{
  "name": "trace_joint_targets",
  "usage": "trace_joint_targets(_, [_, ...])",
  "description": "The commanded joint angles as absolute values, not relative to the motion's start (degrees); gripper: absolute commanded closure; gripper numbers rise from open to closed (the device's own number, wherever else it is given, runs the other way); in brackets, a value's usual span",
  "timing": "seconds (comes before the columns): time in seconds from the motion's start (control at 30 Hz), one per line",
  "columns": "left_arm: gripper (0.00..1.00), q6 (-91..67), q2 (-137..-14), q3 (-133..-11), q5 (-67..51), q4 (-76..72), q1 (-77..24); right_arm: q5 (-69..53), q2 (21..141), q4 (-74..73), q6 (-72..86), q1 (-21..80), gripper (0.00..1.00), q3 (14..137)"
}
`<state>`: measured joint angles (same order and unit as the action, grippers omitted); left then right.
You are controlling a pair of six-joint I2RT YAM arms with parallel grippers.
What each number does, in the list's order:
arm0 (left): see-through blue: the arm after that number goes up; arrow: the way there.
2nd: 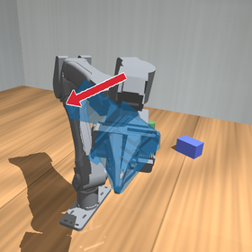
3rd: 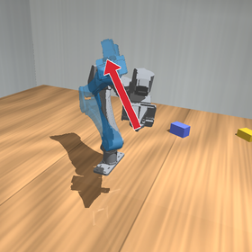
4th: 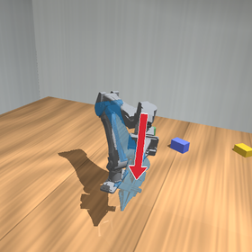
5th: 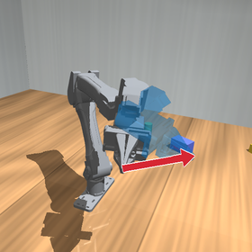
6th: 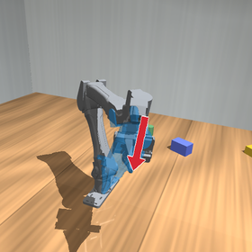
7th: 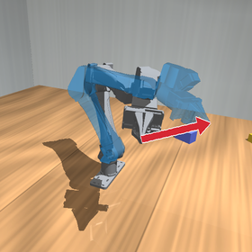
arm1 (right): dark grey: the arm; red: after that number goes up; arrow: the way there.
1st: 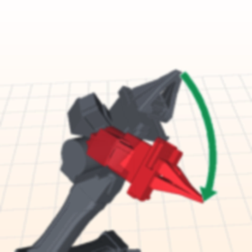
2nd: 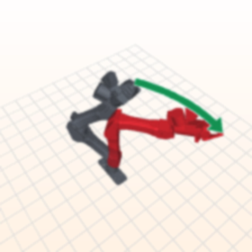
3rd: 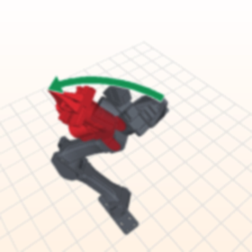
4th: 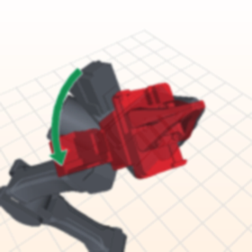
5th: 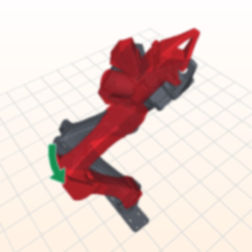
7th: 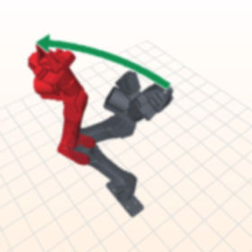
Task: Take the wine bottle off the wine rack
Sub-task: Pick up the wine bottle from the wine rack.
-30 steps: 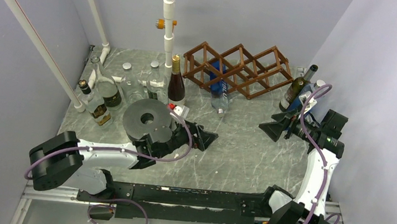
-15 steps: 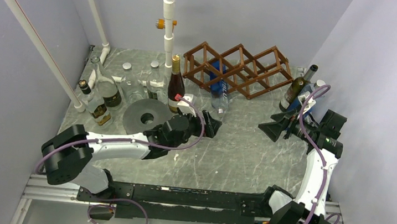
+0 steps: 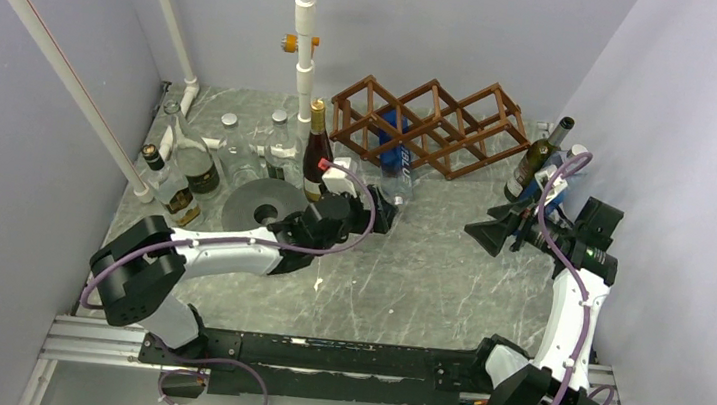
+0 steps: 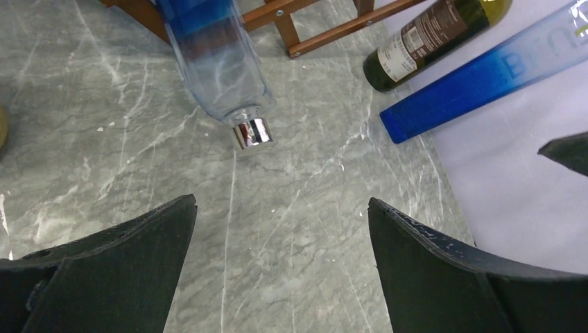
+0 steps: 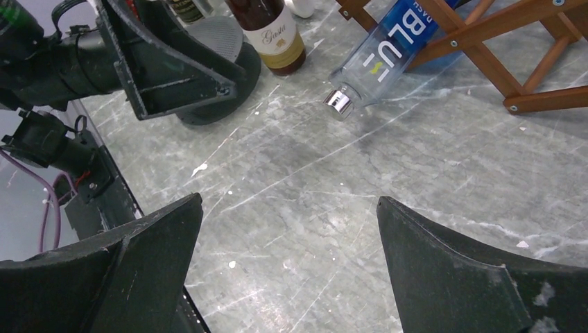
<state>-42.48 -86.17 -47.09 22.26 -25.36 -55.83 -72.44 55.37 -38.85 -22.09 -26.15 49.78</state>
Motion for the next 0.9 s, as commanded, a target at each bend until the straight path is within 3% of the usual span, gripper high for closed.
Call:
trace_joint_targets(0.0, [0.01,-46.1,-87.6,-49.2,20.2,-25.7,-53.7,-72.6,54.7,-36.0,-22.4,-25.7,0.00,49.7])
trace_joint_targets(0.6, [0.01,-55.2,-98.4,-67.1,22.7,-3.0,-50.7,-70.8,55.3,-36.4,-23.1,-24.0,0.00,50.0])
trace_joint_targets(0.87, [0.01,-56.5,-104.3,-72.9,22.0,-1.2,-49.4,-70.1,55.2,-36.7,-23.5,-23.5,0.00,50.1])
